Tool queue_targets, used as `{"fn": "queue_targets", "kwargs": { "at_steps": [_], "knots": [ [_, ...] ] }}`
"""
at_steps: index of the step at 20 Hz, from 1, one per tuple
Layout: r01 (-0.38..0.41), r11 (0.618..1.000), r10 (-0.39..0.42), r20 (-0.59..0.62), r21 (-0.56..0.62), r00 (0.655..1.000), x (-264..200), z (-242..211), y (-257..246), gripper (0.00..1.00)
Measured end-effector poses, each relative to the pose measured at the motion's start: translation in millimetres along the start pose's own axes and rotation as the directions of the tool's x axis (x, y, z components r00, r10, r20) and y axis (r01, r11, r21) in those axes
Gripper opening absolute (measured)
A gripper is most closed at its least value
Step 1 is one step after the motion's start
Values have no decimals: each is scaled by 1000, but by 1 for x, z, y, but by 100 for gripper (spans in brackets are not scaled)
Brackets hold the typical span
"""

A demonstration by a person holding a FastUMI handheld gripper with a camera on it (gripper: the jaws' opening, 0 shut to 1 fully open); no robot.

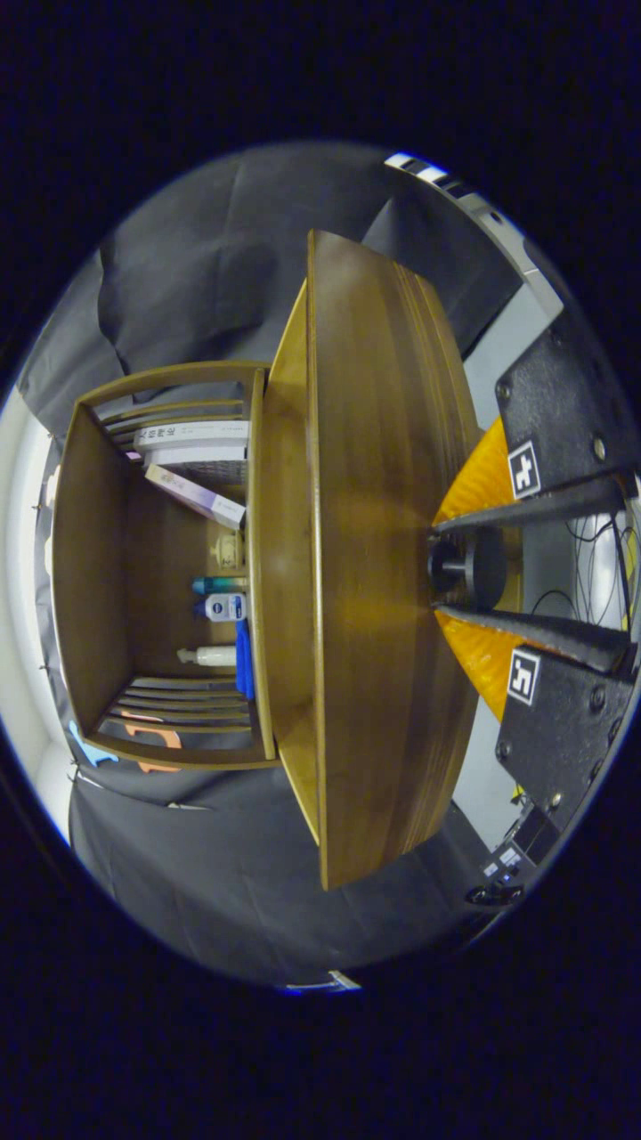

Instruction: Pull open the drawer, take out the items inside it, and place them on the countertop above the cabinet.

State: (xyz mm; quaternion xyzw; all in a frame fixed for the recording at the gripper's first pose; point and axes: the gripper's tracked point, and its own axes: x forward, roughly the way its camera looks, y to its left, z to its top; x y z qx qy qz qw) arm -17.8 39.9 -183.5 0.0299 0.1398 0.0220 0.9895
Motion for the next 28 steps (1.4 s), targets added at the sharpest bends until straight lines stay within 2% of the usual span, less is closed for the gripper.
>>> {"fn": "queue_targets", "kwargs": {
  "at_steps": [3, 6, 9, 14, 18, 20, 23, 26, 28],
  "knots": [
    [-35, 999, 35, 9, -2, 999, -24, 21, -3, 100],
    [-51, 999, 51, 41, -11, 998, -40, 68, -11, 99],
    [-36, 999, 36, -10, 20, 999, -35, 112, -19, 99],
    [-22, 1000, 20, -92, -19, 996, 6, 175, -18, 99],
    [-29, 999, 21, -201, -39, 979, 49, 194, -6, 99],
    [-37, 999, 25, -306, -33, 952, 72, 183, 1, 99],
    [-33, 998, 6, -462, -51, 887, 100, 154, 6, 97],
    [-16, 1000, 7, -613, -10, 790, 115, 120, 12, 95],
    [-3, 1000, -19, -685, -31, 729, 119, 102, 8, 93]
  ]
}}
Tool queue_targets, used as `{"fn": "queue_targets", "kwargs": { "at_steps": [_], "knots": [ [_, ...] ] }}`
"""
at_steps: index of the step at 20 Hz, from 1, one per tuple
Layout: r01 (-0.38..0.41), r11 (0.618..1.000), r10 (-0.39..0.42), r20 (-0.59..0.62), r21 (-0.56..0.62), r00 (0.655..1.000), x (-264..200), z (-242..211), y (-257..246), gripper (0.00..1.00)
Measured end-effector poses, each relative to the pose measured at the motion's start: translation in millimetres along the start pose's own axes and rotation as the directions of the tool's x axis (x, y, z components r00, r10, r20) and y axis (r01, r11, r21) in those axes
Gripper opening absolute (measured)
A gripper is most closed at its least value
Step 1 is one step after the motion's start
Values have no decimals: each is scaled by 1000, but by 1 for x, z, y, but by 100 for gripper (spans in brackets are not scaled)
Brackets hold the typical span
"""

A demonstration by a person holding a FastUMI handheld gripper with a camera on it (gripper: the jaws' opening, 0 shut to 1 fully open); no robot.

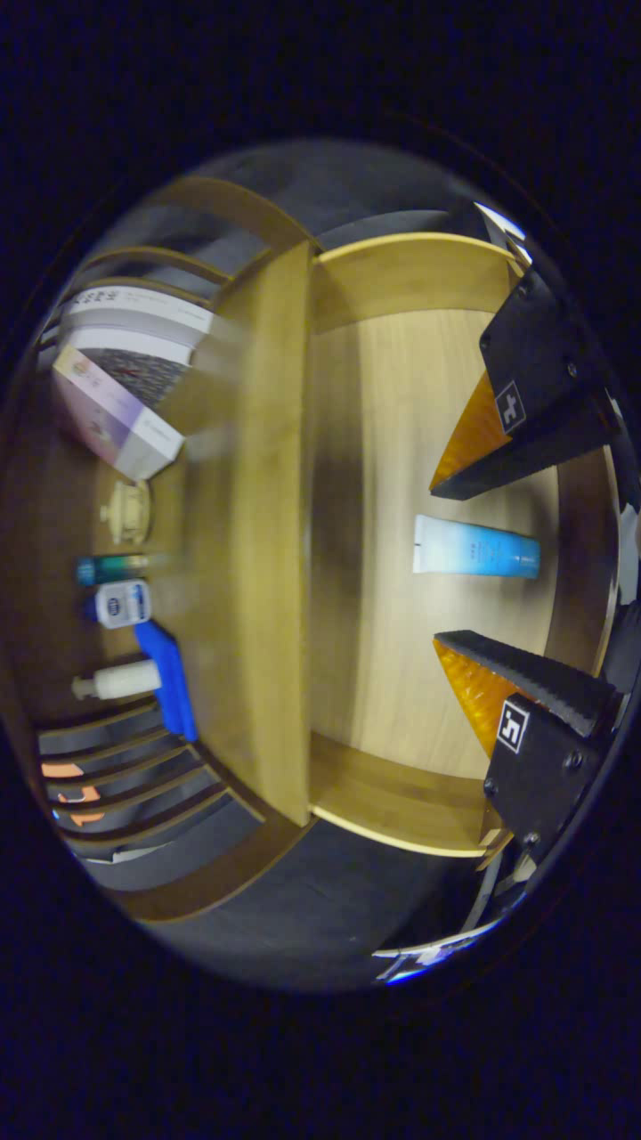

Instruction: Pull open the drawer, take out the items inside it, and place them on the countertop above the cabinet.

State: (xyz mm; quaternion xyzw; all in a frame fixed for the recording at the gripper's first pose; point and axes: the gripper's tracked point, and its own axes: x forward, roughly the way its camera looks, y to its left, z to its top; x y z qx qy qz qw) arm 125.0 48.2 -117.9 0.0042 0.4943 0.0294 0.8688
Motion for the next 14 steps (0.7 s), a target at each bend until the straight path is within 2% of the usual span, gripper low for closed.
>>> {"fn": "queue_targets", "kwargs": {
  "at_steps": [5, 12, 14],
  "knots": [
    [9, 999, -1, -183, 46, 983, 23, -23, 1, 88],
    [86, 996, -70, -302, 40, 951, 38, -41, -2, 76],
    [85, 995, -64, -322, 53, 944, 43, -48, -1, 72]
  ]
}}
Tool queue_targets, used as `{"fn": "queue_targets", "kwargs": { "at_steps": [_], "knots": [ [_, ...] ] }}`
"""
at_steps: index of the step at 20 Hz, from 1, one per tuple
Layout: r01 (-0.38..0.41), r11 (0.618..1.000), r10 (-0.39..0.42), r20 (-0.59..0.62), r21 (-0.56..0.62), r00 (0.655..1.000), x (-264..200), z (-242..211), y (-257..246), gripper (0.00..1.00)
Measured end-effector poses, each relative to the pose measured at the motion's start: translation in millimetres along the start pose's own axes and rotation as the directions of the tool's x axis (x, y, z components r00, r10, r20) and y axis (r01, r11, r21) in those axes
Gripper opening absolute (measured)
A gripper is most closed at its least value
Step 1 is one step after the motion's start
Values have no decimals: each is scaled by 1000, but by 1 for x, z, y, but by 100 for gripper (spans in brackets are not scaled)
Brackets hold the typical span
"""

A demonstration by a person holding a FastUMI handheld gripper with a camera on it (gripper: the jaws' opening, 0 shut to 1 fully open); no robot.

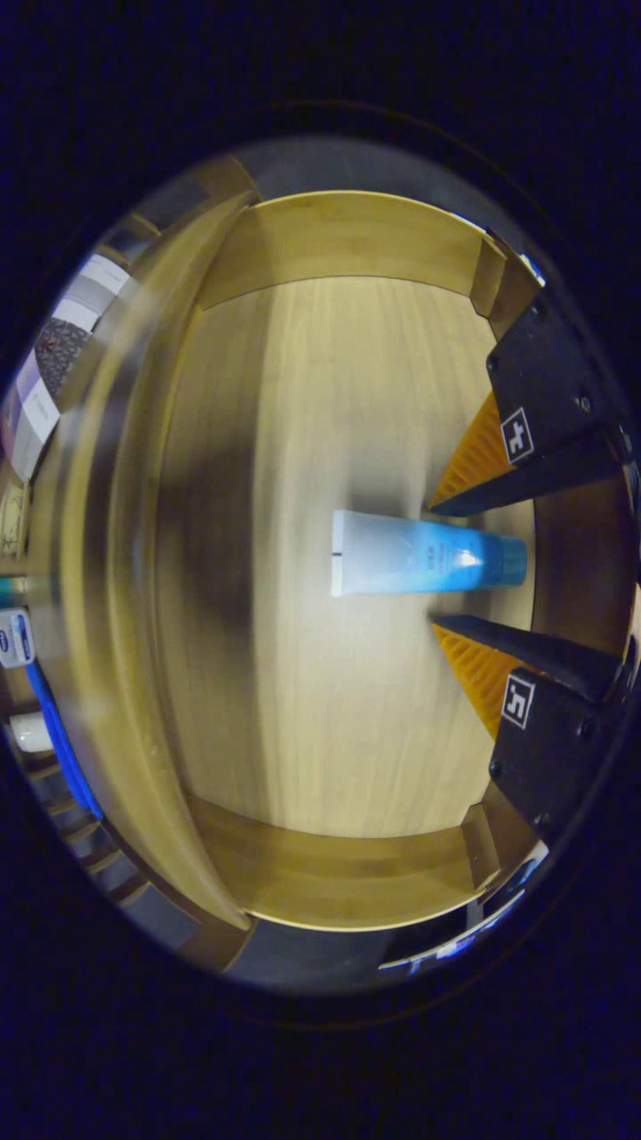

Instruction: Pull open the drawer, take out the items inside it, and place them on the countertop above the cabinet.

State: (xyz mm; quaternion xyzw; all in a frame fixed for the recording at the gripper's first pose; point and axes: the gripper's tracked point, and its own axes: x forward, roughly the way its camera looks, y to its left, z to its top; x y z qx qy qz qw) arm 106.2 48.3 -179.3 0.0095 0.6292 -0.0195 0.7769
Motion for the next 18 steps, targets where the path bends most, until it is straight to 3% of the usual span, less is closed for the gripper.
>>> {"fn": "queue_targets", "kwargs": {
  "at_steps": [2, 5, 18],
  "knots": [
    [30, 1000, -30, 1, 8, 1000, 3, 1, -5, 66],
    [20, 1000, -20, 4, 10, 1000, 4, -2, -6, 49],
    [-60, 998, 62, 188, -16, 980, -95, -2, -8, 44]
  ]
}}
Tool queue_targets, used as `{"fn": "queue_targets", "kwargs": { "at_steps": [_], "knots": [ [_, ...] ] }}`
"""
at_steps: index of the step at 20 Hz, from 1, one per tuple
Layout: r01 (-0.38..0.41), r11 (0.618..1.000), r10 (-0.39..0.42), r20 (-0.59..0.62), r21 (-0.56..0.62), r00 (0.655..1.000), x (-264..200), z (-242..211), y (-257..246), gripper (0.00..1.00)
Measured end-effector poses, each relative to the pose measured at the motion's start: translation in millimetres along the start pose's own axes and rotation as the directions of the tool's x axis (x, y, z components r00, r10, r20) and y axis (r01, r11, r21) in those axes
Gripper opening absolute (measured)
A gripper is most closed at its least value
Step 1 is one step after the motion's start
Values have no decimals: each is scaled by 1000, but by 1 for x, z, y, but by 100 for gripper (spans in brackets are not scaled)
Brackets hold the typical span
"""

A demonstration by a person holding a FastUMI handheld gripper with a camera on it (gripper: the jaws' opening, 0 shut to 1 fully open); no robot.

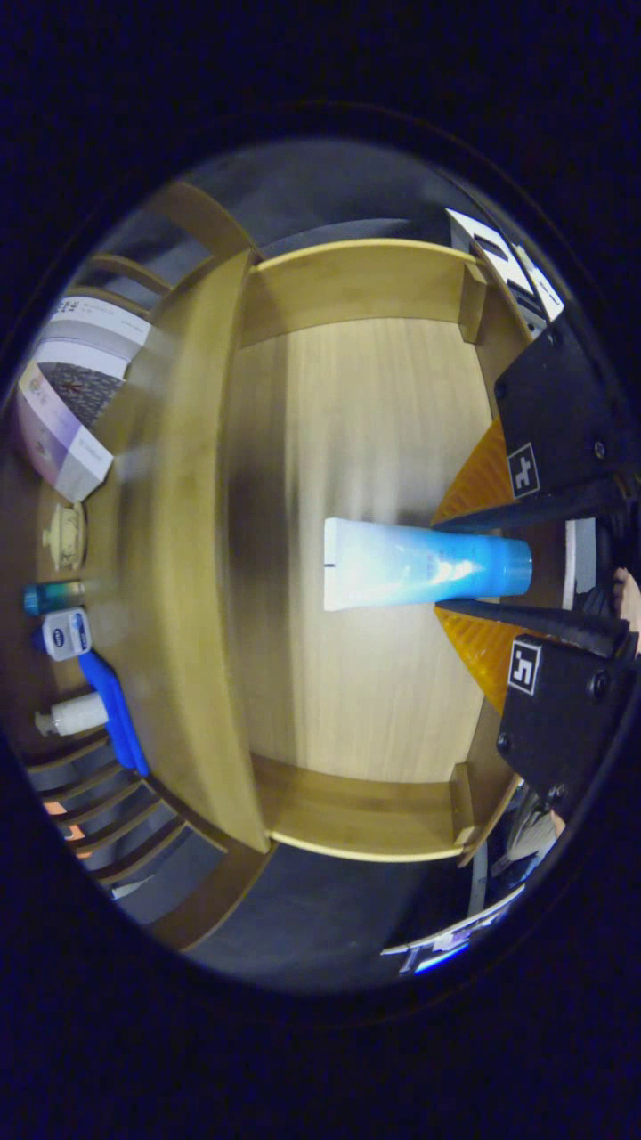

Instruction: Pull open the drawer, take out the items inside it, and place them on the countertop above the cabinet.

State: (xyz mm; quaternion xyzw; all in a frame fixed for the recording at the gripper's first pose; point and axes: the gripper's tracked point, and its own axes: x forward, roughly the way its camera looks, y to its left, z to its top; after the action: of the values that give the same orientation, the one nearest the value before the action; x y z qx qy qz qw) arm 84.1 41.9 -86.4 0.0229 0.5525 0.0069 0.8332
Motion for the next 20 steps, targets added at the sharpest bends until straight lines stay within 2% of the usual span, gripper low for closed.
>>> {"fn": "queue_targets", "kwargs": {
  "at_steps": [3, 8, 15, 20],
  "knots": [
    [0, 1000, 0, 44, -13, 999, -25, 16, 0, 44],
    [28, 999, -25, 104, -24, 994, -49, 69, -7, 44],
    [46, 999, -46, 137, 7, 989, -36, 136, -20, 44],
    [59, 998, -60, 128, 12, 990, -13, 165, -24, 44]
  ]
}}
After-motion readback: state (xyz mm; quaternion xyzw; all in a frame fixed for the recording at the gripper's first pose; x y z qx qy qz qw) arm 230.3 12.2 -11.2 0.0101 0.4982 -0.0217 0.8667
